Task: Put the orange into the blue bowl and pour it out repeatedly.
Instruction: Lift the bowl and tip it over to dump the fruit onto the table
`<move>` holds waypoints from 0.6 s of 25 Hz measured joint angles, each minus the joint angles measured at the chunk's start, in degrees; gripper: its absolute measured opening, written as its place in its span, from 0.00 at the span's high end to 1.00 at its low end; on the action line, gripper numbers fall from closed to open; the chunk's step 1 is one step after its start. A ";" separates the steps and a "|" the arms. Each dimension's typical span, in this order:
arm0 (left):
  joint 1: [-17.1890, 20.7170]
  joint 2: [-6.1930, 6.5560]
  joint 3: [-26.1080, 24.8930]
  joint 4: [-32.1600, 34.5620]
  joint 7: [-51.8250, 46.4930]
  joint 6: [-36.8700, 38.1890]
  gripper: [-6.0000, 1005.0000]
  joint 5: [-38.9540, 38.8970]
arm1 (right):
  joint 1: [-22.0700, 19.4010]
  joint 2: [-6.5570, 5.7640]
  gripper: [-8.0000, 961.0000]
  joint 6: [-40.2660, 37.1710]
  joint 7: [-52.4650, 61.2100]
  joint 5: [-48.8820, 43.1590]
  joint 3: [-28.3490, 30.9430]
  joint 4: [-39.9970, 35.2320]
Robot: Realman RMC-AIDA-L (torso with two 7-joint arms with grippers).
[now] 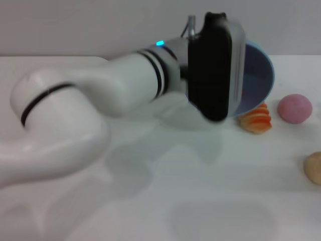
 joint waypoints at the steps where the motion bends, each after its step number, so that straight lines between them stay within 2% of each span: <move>1: 0.89 -0.05 0.83 -0.11 3.13 -2.31 1.00 0.00 | 0.03 0.00 0.20 0.00 0.00 0.01 0.01 -0.03; 2: 0.89 -0.05 0.83 -0.11 3.13 -2.31 1.00 0.00 | 0.08 -0.01 0.20 0.02 0.00 0.02 0.01 -0.05; 3: 3.14 -0.10 2.43 -0.17 9.38 -8.26 1.00 -0.02 | 0.22 -0.02 0.20 0.13 0.00 0.03 0.02 -0.04; 6: 5.36 -0.11 3.63 -0.65 15.11 -15.60 1.00 -0.05 | 0.55 -0.03 0.20 0.33 0.00 0.05 0.02 0.12; 12: 8.49 -0.15 7.10 -3.04 25.02 -26.46 1.00 -0.16 | 0.61 -0.03 0.20 0.38 -0.01 0.08 0.02 0.03; 15: 9.96 -0.21 7.88 -3.35 27.02 -30.23 1.00 -0.51 | 0.73 0.00 0.21 0.38 0.00 0.08 0.07 0.05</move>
